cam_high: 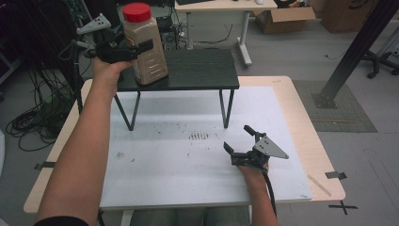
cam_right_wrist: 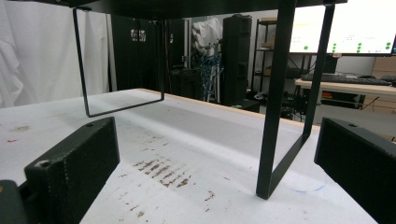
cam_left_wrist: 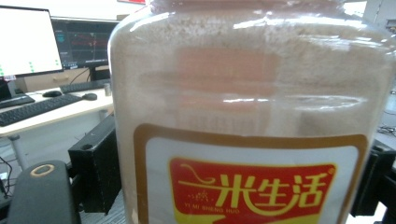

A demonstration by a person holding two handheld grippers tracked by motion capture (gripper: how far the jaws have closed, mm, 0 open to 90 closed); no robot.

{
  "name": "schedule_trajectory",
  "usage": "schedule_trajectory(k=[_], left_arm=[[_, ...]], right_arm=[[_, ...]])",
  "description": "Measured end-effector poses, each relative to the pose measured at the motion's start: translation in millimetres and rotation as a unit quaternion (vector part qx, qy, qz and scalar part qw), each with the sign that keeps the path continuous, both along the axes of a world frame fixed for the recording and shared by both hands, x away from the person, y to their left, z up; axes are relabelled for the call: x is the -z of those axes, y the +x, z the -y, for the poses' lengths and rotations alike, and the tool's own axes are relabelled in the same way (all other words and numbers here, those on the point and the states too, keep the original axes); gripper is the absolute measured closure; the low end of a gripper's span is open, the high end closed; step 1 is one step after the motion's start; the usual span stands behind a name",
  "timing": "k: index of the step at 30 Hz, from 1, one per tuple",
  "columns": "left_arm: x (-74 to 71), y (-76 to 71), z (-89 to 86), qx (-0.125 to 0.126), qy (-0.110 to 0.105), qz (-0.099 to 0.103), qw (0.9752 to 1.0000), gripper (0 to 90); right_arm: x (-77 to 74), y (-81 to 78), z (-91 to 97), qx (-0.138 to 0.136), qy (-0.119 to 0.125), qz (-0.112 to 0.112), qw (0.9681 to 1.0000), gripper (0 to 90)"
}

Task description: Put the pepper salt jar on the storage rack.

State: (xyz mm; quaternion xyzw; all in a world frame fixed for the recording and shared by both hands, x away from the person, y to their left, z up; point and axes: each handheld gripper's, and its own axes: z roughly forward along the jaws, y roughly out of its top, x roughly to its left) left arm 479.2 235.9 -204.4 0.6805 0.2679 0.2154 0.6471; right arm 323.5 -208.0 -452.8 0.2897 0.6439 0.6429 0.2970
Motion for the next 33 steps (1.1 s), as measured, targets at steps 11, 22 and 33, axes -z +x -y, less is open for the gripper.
schedule_trajectory(k=[11, 22, 33], left_arm=[[-2.5, -6.6, -0.2, 0.000, 0.004, -0.005, 1.0000, 8.2], [-7.4, -16.4, -0.3, -0.026, 0.029, -0.010, 0.9992, 0.3], [-9.6, -29.8, -9.9, -0.043, 0.024, -0.014, 0.9987, 0.3]], right_arm=[[-0.1, -0.1, -0.1, 0.000, -0.001, 0.001, 1.0000, 0.0], [0.0, -0.1, 0.1, 0.000, 0.000, 0.002, 1.0000, 0.0], [0.0, -0.3, 0.1, 0.000, 0.000, 0.002, 1.0000, 0.0]])
